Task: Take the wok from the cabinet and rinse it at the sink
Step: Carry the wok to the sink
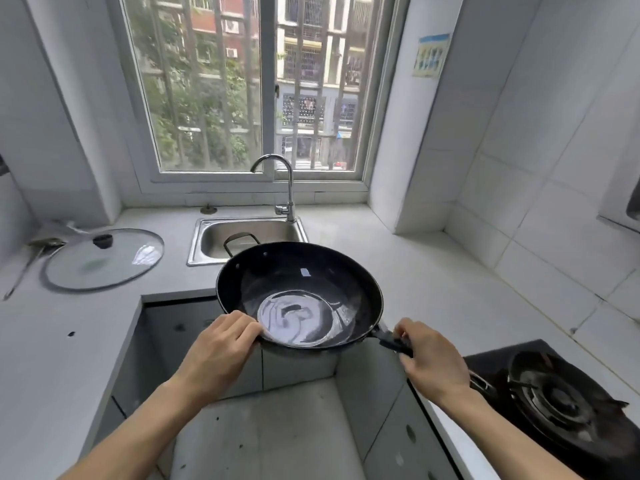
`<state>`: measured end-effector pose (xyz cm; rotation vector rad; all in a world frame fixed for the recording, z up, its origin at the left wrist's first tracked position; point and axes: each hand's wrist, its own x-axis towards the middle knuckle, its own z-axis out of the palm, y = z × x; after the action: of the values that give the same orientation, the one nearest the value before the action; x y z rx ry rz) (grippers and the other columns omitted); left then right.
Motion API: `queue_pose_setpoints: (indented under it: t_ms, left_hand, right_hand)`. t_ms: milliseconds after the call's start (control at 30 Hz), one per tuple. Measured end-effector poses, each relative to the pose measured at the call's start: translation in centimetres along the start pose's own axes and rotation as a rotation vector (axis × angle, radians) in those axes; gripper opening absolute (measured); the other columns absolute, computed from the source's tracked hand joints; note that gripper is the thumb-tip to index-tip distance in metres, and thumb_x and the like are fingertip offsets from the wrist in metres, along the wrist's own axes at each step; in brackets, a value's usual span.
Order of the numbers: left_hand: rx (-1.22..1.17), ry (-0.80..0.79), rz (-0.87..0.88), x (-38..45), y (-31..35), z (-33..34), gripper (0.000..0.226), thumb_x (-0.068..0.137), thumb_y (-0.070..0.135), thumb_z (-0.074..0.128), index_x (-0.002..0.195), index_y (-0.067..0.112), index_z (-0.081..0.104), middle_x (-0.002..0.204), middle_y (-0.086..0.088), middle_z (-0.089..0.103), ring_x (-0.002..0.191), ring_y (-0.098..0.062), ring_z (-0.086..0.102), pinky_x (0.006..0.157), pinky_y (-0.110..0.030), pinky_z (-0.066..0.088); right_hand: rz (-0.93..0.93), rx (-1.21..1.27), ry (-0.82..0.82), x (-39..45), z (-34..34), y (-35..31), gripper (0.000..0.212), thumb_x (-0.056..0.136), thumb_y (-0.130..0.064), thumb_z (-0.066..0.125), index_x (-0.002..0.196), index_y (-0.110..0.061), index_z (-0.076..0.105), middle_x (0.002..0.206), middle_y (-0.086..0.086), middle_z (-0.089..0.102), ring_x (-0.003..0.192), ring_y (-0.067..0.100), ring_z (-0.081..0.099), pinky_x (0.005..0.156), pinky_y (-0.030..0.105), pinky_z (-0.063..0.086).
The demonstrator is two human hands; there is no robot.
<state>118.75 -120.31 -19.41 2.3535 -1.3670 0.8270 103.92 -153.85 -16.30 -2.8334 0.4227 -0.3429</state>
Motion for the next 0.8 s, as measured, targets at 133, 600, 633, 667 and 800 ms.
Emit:
queue_pose_setpoints:
  t_ms: [133, 600, 633, 667, 800]
  left_hand:
    - [0.031, -0.009, -0.051, 2.2, -3.8, 3.3, 0.006, 0.094, 0.016, 0.056, 0.092, 0.013, 0.061, 0.091, 0.002, 0.060, 0.082, -0.019, 0.054, 0.073, -0.029, 0.046]
    - [0.108, -0.101, -0.189, 11.6, -17.0, 9.8, 0.008, 0.084, 0.008, 0.063, 0.086, 0.015, 0.059, 0.083, 0.001, 0.057, 0.074, -0.019, 0.051, 0.071, -0.025, 0.037]
    - [0.106, -0.109, -0.195, 11.8, -18.0, 10.3, 0.009, 0.083, 0.008, 0.063, 0.087, 0.015, 0.059, 0.084, 0.002, 0.057, 0.075, -0.019, 0.051, 0.072, -0.024, 0.037]
    - [0.099, -0.118, -0.205, 11.8, -19.2, 10.8, 0.010, 0.083, 0.008, 0.062, 0.088, 0.016, 0.059, 0.084, 0.002, 0.057, 0.075, -0.019, 0.051, 0.072, -0.024, 0.037]
    - [0.069, -0.123, -0.260, 11.5, -24.0, 13.4, 0.019, 0.080, 0.005, 0.067, 0.089, 0.018, 0.058, 0.085, 0.005, 0.056, 0.075, -0.017, 0.050, 0.069, -0.024, 0.040]
  right_hand:
    - [-0.021, 0.053, -0.045, 6.8, 2.9, 0.3, 0.030, 0.075, -0.017, 0.061, 0.089, -0.037, 0.045, 0.086, -0.011, 0.054, 0.076, 0.018, 0.053, 0.061, 0.033, 0.042]
    - [-0.137, 0.175, -0.173, 29.2, 9.7, -1.2, 0.027, 0.077, -0.019, 0.062, 0.087, -0.034, 0.043, 0.085, -0.014, 0.054, 0.078, 0.017, 0.053, 0.063, 0.032, 0.045]
    - [-0.139, 0.171, -0.186, 30.4, 10.2, -1.5, 0.026, 0.078, -0.020, 0.062, 0.088, -0.035, 0.043, 0.085, -0.014, 0.055, 0.078, 0.016, 0.053, 0.063, 0.031, 0.045]
    - [-0.145, 0.164, -0.197, 31.6, 10.6, -1.9, 0.025, 0.078, -0.021, 0.062, 0.088, -0.035, 0.043, 0.086, -0.014, 0.055, 0.078, 0.015, 0.053, 0.064, 0.031, 0.045]
    - [-0.156, 0.129, -0.215, 36.0, 13.0, -4.0, 0.026, 0.079, -0.022, 0.059, 0.089, -0.037, 0.041, 0.085, -0.014, 0.055, 0.075, 0.015, 0.054, 0.065, 0.035, 0.049]
